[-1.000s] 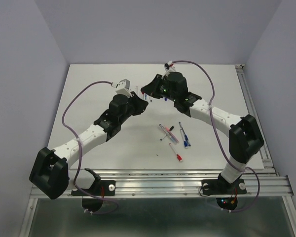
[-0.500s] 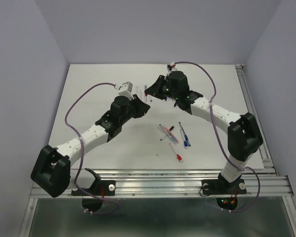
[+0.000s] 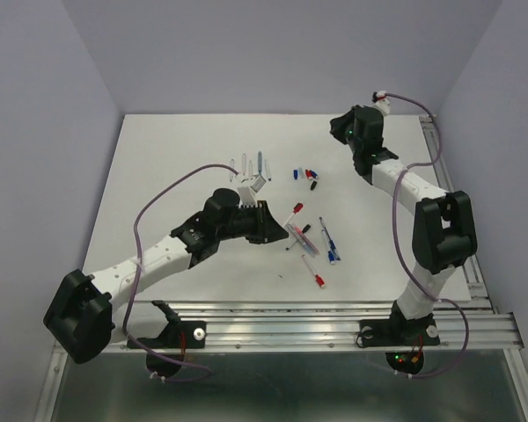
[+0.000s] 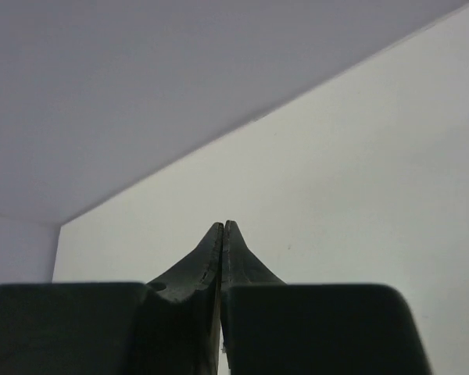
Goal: Open the pen caps
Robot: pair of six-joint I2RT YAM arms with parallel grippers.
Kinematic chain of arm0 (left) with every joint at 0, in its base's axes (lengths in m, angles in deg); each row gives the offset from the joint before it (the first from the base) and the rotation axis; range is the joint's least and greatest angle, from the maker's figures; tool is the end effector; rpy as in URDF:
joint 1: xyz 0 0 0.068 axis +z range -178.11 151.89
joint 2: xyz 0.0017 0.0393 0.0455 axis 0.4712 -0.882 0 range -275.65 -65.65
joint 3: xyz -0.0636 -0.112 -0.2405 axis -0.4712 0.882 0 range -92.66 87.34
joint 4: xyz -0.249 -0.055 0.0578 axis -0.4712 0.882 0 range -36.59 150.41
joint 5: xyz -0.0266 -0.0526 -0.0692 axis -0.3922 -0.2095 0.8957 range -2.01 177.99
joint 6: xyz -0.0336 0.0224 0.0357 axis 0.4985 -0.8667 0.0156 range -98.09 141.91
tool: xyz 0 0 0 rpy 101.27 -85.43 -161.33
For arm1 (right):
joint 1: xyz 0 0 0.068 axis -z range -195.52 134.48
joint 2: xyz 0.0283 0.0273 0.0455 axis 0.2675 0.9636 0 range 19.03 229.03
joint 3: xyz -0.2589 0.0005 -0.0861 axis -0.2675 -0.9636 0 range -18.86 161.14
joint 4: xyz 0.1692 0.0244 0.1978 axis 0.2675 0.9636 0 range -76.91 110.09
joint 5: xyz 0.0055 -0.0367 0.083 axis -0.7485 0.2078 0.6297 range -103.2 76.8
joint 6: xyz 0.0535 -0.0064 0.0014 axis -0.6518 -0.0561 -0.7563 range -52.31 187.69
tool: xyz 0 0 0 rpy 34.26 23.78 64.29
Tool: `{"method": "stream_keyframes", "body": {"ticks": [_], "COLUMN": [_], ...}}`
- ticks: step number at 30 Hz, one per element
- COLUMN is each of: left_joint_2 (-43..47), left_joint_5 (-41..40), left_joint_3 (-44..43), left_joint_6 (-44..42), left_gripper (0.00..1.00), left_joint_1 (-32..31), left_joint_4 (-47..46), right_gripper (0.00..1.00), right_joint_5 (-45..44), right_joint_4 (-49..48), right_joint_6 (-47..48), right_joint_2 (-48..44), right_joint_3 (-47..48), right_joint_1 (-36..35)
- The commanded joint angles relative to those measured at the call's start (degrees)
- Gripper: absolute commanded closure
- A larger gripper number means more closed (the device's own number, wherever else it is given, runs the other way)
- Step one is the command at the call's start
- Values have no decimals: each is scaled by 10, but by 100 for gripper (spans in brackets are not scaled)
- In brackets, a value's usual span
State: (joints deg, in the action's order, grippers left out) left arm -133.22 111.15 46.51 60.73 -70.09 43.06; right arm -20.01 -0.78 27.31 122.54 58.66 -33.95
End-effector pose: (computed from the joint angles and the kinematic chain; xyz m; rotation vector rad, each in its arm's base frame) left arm 0.1896 -0.1893 0.2708 0.3685 2.0295 -1.3068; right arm 0.4140 0.1336 0.2938 0.4329 1.7731 0.6287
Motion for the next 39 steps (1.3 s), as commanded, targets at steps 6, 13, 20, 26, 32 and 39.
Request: {"method": "stream_keyframes", "body": {"ticks": [6, 13, 20, 26, 32, 39], "left_joint_2": [-6, -24, -38, -41, -48, -49], "left_joint_5": [32, -16, -51, -75, -84, -88], "left_joint_3": [-58, -79, -102, -117, -122, -121], "left_joint_6": [-37, -41, -30, -21, -14, -7], "left_gripper": [100, 100, 100, 100, 100, 100], "left_joint_1": [7, 8, 8, 8, 8, 8], "left_joint_4": [19, 24, 4, -11, -13, -20], "right_gripper": [99, 88, 33, 27, 28, 35], "right_joint_5": [41, 176, 310, 350, 362, 357], "right_joint_4": [-71, -49, -93, -120, -152, -155], "right_joint_6": [2, -7, -70, -109, -152, -174], "right_joint_2": [-100, -176, -228, -227, -225, -217], "right_joint_3": [-94, -171, -258, -270, -273, -277], "right_joint_1": [8, 7, 6, -13, -37, -58]}}
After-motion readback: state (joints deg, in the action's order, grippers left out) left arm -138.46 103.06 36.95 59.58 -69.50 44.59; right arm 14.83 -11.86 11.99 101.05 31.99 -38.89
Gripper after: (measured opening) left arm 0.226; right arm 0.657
